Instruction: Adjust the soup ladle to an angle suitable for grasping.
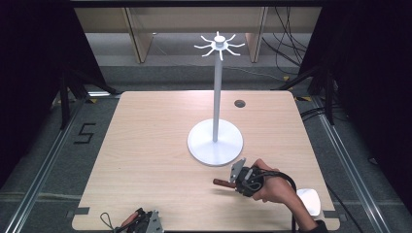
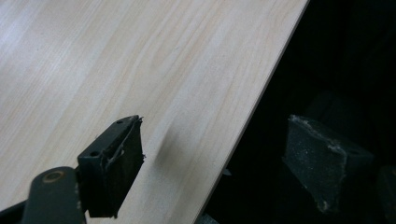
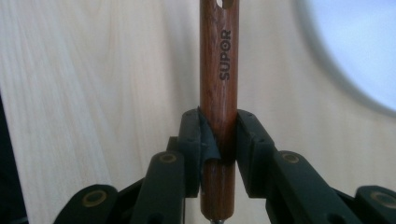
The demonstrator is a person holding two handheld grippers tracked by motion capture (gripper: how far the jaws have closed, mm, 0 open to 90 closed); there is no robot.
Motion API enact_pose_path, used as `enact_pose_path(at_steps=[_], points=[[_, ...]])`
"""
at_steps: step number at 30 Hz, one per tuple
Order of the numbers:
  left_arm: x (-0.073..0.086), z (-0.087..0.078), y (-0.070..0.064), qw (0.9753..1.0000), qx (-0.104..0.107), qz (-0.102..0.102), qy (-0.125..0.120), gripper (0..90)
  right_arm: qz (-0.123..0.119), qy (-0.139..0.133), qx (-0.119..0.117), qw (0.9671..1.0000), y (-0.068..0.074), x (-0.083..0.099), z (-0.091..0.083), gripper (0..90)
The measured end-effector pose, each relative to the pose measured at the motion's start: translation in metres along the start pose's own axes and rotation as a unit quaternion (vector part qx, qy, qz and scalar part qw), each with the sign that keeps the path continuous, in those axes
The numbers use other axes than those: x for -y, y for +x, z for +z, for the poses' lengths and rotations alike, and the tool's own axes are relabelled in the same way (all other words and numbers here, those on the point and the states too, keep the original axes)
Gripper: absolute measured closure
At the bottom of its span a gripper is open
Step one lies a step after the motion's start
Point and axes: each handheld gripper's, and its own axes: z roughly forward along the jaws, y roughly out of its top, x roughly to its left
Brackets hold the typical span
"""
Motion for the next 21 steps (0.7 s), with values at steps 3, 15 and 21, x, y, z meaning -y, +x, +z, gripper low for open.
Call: enact_pose_path(at_steps=[3, 15, 21], points=[[0.000, 0.000, 0.000, 1.0000, 0.000, -0.001, 0.000, 18.9, 0.000, -0.051, 0.020, 0.9985, -0.008, 0.006, -0.021, 74.1], [0.000, 0.000, 0.000, 1.0000, -0.004, -0.002, 0.000, 18.9, 0.078, -0.211, 0.064, 0.9721, -0.028, 0.042, -0.095, 74.1], [0.000, -0.001, -0.001, 1.0000, -0.007, -0.004, -0.003, 18.9, 0.095, -0.279, 0.067, 0.9533, -0.032, 0.056, -0.118, 74.1]])
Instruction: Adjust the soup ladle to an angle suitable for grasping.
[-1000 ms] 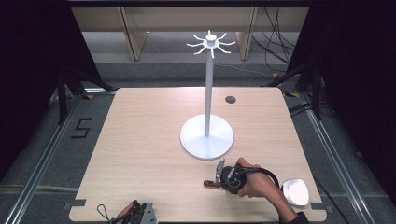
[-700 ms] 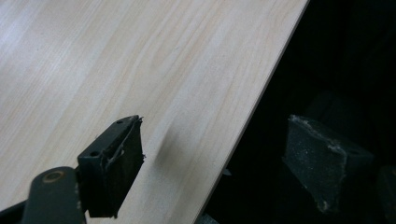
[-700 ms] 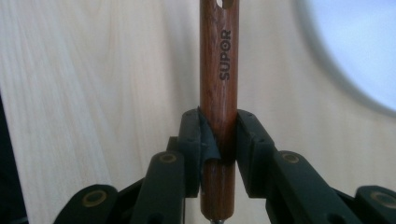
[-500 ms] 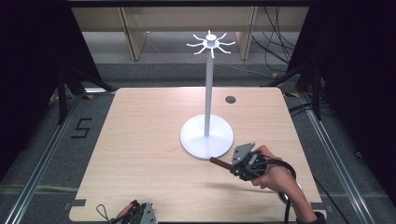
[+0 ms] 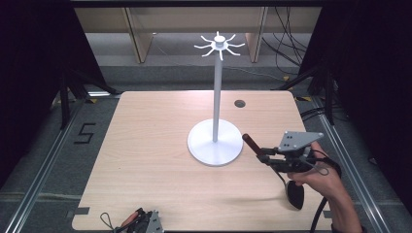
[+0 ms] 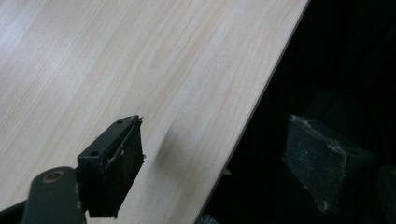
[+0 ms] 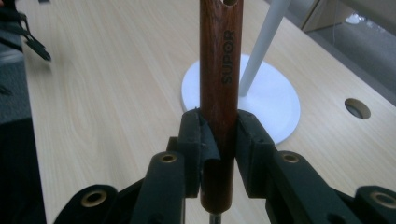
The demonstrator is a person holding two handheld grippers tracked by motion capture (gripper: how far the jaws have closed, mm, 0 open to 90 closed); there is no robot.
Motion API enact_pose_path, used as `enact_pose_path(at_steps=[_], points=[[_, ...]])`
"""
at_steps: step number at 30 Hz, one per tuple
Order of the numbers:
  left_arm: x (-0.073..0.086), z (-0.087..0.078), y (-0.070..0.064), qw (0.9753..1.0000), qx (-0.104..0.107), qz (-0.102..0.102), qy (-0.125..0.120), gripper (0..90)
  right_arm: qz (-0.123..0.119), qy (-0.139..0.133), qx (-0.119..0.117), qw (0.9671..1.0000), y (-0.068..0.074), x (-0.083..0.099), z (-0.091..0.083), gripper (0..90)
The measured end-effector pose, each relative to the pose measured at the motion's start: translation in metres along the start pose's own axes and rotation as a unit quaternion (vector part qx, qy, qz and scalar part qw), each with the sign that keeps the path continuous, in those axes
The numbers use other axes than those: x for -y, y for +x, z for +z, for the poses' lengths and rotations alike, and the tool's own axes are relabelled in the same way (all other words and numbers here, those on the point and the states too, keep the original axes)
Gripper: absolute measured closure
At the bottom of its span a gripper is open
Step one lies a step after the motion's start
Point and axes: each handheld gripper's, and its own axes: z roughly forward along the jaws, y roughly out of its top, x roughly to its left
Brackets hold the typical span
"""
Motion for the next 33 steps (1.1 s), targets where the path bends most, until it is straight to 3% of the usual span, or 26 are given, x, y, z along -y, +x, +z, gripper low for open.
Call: enact_pose_path(at_steps=[1, 3, 4, 6, 11, 12, 14, 16, 17, 18, 19, 20, 21, 24, 27, 28, 30, 31, 32, 33], points=[[0.000, 0.001, 0.001, 1.0000, 0.008, 0.004, 0.000, 18.9, 0.007, -0.009, 0.002, 0.9999, -0.002, 0.000, -0.003, 74.2], [0.000, 0.001, 0.000, 1.0000, 0.007, 0.003, 0.001, 18.9, -0.001, -0.027, 0.000, 0.9996, -0.005, 0.000, -0.007, 74.2], [0.000, 0.001, 0.001, 1.0000, 0.007, 0.004, 0.001, 18.9, 0.013, -0.027, 0.009, 0.9995, -0.005, 0.001, -0.009, 74.2], [0.000, 0.001, 0.000, 1.0000, 0.007, 0.003, 0.000, 18.9, 0.015, -0.034, 0.005, 0.9993, -0.008, 0.002, -0.012, 74.2], [0.000, 0.000, 0.000, 1.0000, -0.001, 0.001, 0.003, 18.9, 0.043, -0.064, 0.028, 0.9966, -0.012, 0.002, -0.026, 74.2], [0.000, 0.000, 0.000, 1.0000, -0.001, 0.001, 0.002, 18.9, 0.035, -0.066, 0.036, 0.9966, -0.015, 0.001, -0.030, 74.1], [0.000, 0.001, 0.000, 0.9999, 0.009, 0.003, 0.002, 18.9, 0.046, -0.084, 0.043, 0.9945, -0.015, 0.001, -0.034, 74.2], [0.000, 0.000, 0.000, 1.0000, -0.001, 0.003, 0.005, 18.9, 0.055, -0.103, 0.053, 0.9918, -0.016, 0.001, -0.039, 74.2], [0.000, 0.001, -0.001, 1.0000, 0.002, -0.003, 0.000, 18.9, 0.053, -0.126, 0.053, 0.9892, -0.020, -0.001, -0.044, 74.2], [0.000, 0.001, 0.000, 1.0000, 0.001, 0.000, 0.001, 18.9, 0.053, -0.126, 0.053, 0.9892, -0.020, -0.001, -0.044, 74.2], [0.000, 0.002, 0.000, 1.0000, -0.001, 0.003, 0.004, 18.9, 0.050, -0.143, 0.048, 0.9873, -0.021, -0.003, -0.044, 74.2], [0.000, 0.002, 0.000, 1.0000, 0.001, 0.001, 0.005, 18.9, 0.047, -0.145, 0.043, 0.9874, -0.023, -0.005, -0.047, 74.1], [0.000, 0.002, -0.001, 1.0000, 0.001, 0.001, 0.006, 18.9, 0.063, -0.159, 0.038, 0.9846, -0.022, -0.007, -0.047, 74.1], [0.001, 0.002, 0.000, 1.0000, 0.002, 0.002, 0.003, 18.9, 0.066, -0.195, 0.023, 0.9783, -0.026, -0.013, -0.046, 74.1], [0.001, 0.002, 0.000, 1.0000, -0.001, -0.001, 0.002, 18.9, 0.073, -0.205, 0.019, 0.9759, -0.027, -0.021, -0.042, 74.1], [0.001, 0.002, 0.000, 1.0000, -0.001, 0.000, 0.002, 18.9, 0.085, -0.210, 0.026, 0.9737, -0.026, -0.024, -0.040, 74.1], [0.001, 0.002, 0.000, 1.0000, -0.001, 0.000, 0.002, 18.9, 0.075, -0.207, 0.023, 0.9751, -0.028, -0.029, -0.038, 74.1], [0.001, 0.001, 0.000, 1.0000, -0.002, -0.001, 0.001, 18.9, 0.077, -0.212, 0.029, 0.9738, -0.029, -0.031, -0.035, 74.1], [0.001, 0.002, 0.000, 1.0000, 0.000, -0.001, 0.001, 18.9, 0.071, -0.211, 0.030, 0.9745, -0.030, -0.034, -0.034, 74.1], [0.001, 0.002, 0.000, 1.0000, 0.000, -0.002, 0.001, 18.9, 0.082, -0.207, 0.027, 0.9746, -0.028, -0.036, -0.032, 74.1]])
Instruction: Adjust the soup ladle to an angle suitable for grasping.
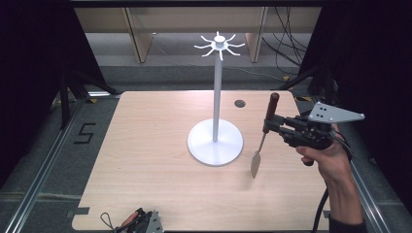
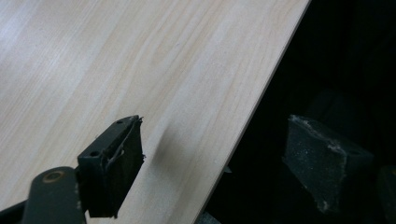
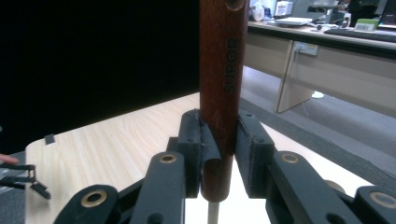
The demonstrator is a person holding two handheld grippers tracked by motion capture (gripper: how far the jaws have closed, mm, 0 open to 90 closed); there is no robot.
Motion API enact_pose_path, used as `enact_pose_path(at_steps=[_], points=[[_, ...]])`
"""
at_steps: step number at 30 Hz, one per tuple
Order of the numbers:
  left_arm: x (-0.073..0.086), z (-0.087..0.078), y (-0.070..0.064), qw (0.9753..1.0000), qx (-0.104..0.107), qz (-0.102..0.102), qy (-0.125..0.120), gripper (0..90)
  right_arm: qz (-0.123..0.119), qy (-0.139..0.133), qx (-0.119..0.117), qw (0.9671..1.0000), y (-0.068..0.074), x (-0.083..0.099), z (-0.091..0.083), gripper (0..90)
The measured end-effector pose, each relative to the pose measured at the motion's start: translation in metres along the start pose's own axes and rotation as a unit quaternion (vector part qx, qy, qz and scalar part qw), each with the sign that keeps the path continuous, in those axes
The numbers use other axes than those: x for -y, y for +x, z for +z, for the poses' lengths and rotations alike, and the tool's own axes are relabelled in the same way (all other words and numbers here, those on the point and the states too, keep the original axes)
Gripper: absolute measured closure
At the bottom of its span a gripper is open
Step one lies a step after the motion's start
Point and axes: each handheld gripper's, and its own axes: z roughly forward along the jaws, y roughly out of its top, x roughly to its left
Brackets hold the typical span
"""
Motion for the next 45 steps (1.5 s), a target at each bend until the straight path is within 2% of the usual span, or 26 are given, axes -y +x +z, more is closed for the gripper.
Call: enact_pose_path(at_steps=[2, 7, 8, 12, 13, 15, 19, 21, 22, 23, 25, 26, 28, 33, 43, 45], points=[[0.000, 0.000, 0.000, 1.0000, 0.000, 0.000, 0.000, 18.9, -0.008, -0.003, 0.002, 1.0000, -0.001, -0.003, 0.006, 74.1], [0.000, 0.000, 0.000, 1.0000, 0.000, 0.000, 0.000, 18.9, 0.008, -0.012, 0.002, 0.9999, -0.003, -0.013, 0.020, 74.1], [0.000, 0.000, 0.000, 1.0000, 0.000, 0.000, 0.000, 18.9, 0.009, -0.011, 0.009, 0.9999, -0.004, -0.016, 0.022, 74.1], [0.000, -0.001, 0.000, 1.0000, 0.000, 0.000, 0.000, 18.9, 0.013, -0.014, 0.013, 0.9997, -0.009, -0.027, 0.032, 74.1], [0.000, -0.001, 0.000, 1.0000, 0.000, 0.000, 0.000, 18.9, 0.006, -0.015, 0.017, 0.9997, -0.010, -0.029, 0.035, 74.1], [0.000, 0.000, 0.000, 1.0000, -0.001, 0.001, 0.000, 18.9, 0.018, -0.011, 0.018, 0.9996, -0.009, -0.035, 0.039, 74.1], [0.000, -0.001, 0.000, 1.0000, 0.000, 0.000, -0.001, 18.9, 0.009, -0.018, 0.023, 0.9995, -0.010, -0.047, 0.047, 74.1], [0.000, -0.001, 0.000, 1.0000, 0.000, 0.000, 0.000, 18.9, 0.019, -0.017, 0.025, 0.9994, -0.007, -0.053, 0.050, 74.1], [0.000, -0.001, 0.000, 1.0000, 0.000, 0.001, 0.000, 18.9, 0.015, -0.017, 0.024, 0.9995, -0.007, -0.056, 0.052, 74.1], [0.000, -0.001, 0.000, 1.0000, 0.000, 0.000, 0.000, 18.9, 0.008, -0.023, 0.033, 0.9991, -0.007, -0.059, 0.054, 74.1], [0.000, -0.001, 0.000, 1.0000, 0.000, 0.001, 0.000, 18.9, 0.007, -0.019, 0.034, 0.9992, -0.006, -0.064, 0.057, 74.1], [0.000, -0.001, 0.000, 1.0000, 0.000, 0.001, 0.000, 18.9, 0.016, -0.017, 0.036, 0.9991, -0.005, -0.066, 0.058, 74.1], [0.000, -0.001, 0.000, 1.0000, 0.000, 0.001, 0.000, 18.9, 0.009, -0.017, 0.042, 0.9989, -0.005, -0.070, 0.061, 74.1], [0.000, -0.001, 0.000, 1.0000, 0.000, 0.002, 0.000, 18.9, 0.001, -0.015, 0.054, 0.9984, -0.005, -0.077, 0.069, 74.1], [0.000, -0.001, 0.000, 1.0000, 0.000, 0.002, 0.000, 18.9, 0.003, -0.001, 0.059, 0.9983, -0.002, -0.083, 0.080, 74.1], [0.000, -0.001, 0.000, 1.0000, -0.001, 0.002, 0.000, 18.9, -0.002, 0.005, 0.068, 0.9977, -0.002, -0.084, 0.082, 74.0]])
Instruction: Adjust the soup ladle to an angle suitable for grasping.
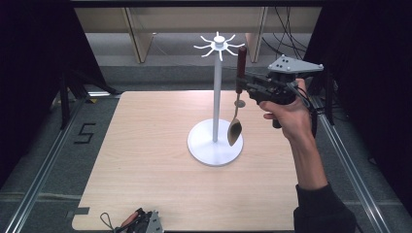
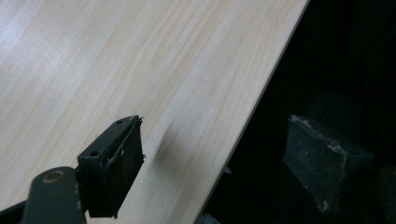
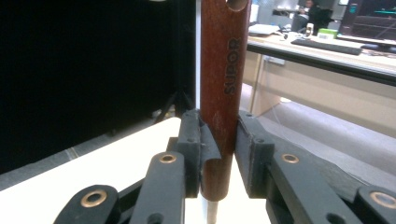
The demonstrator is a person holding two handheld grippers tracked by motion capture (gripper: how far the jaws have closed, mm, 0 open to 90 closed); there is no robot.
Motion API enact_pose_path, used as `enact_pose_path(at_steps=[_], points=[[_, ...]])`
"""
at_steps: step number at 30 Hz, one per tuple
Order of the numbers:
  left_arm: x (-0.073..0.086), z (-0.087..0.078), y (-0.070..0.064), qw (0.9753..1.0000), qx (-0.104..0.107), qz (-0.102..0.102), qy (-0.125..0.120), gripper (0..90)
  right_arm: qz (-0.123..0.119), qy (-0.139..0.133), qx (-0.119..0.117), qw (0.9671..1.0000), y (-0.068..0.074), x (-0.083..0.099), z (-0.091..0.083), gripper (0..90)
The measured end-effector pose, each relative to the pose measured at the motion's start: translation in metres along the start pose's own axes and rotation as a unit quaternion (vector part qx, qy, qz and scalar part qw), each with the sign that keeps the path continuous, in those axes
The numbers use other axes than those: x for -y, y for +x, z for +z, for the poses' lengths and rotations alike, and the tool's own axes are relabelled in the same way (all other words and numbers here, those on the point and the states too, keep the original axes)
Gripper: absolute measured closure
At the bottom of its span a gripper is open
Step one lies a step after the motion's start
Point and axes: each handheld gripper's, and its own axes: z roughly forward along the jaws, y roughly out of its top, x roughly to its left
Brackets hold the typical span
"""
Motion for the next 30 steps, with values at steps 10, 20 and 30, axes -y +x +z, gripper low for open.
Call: enact_pose_path(at_steps=[10, 20, 30], points=[[0.000, 0.000, 0.000, 1.0000, 0.001, 0.001, 0.002, 18.9, 0.005, 0.012, 0.002, 0.9999, 0.002, -0.002, 0.006, 74.0], [0.000, 0.000, 0.000, 1.0000, 0.001, 0.001, 0.001, 18.9, 0.007, 0.018, 0.008, 0.9998, 0.003, -0.004, 0.012, 74.0], [0.000, 0.001, 0.000, 0.9999, 0.009, 0.005, 0.001, 18.9, -0.012, 0.018, 0.031, 0.9993, 0.007, -0.009, 0.016, 73.9]])
